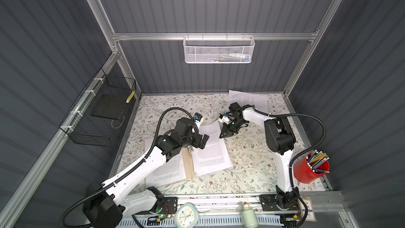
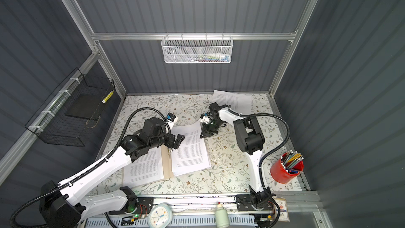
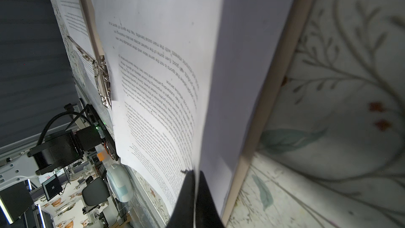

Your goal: Put the files into the folder

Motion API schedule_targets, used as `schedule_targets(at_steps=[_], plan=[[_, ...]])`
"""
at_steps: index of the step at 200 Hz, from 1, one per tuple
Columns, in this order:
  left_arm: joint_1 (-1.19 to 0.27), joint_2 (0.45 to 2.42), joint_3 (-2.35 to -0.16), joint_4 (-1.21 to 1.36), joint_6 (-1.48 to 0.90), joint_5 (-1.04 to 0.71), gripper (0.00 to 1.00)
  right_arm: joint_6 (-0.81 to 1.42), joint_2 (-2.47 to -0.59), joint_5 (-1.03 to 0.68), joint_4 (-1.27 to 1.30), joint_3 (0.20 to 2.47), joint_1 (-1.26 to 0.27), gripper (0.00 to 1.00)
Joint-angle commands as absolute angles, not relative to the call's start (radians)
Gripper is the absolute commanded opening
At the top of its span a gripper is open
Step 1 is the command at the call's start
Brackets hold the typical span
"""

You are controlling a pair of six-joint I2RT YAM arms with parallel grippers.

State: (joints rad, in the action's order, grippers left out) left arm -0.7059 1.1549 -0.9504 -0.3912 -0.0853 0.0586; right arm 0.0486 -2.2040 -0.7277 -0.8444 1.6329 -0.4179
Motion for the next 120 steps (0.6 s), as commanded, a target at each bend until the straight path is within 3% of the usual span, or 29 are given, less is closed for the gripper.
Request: schedule_targets(at_steps=[1, 120], plan=[[-0.707, 1.161, -0.967, -0.412, -0.081, 0.043, 1.0, 0.002, -2.207, -0.705, -0.899, 1.644, -0.419, 0.07], [-0.707, 1.166, -0.967, -0.415, -0.081, 0.046, 1.0, 0.004, -2.239, -0.709, -0.922, 1.702, -0.429, 0.1]])
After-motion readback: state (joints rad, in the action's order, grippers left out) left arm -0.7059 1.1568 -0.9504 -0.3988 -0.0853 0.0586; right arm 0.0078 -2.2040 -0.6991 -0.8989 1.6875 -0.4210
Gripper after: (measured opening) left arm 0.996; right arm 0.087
